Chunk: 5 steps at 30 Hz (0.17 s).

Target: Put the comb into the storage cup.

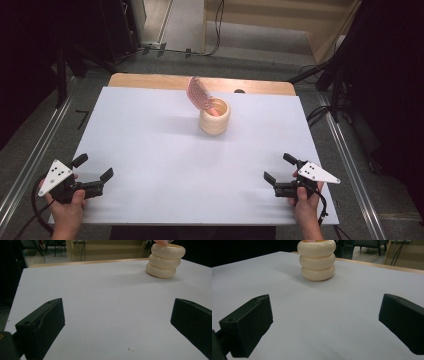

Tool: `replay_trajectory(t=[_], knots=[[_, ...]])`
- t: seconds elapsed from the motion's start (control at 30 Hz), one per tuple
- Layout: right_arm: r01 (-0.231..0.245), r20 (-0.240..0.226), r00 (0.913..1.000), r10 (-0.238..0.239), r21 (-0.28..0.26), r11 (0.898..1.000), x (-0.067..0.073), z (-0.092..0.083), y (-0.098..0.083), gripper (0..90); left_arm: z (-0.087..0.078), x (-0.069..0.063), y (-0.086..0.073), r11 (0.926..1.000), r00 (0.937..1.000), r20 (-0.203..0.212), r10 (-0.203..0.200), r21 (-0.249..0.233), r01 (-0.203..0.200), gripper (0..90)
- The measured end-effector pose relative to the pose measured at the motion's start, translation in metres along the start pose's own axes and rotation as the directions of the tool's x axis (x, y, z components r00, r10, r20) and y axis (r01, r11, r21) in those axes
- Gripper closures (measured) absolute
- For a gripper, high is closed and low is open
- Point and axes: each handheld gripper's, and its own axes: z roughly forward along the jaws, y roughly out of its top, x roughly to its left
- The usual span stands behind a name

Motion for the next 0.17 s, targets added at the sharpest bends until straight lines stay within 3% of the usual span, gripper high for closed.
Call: replay_trajectory(t=[0.17], knots=[[-0.005, 0.002, 1.0, 0.005, 0.002, 1.0, 0.0004, -0.0005, -0.0002, 0.0, 0.001, -0.0005, 0.0, 1.0, 1.0, 0.002, 0.005, 0.006, -0.005, 0.0]])
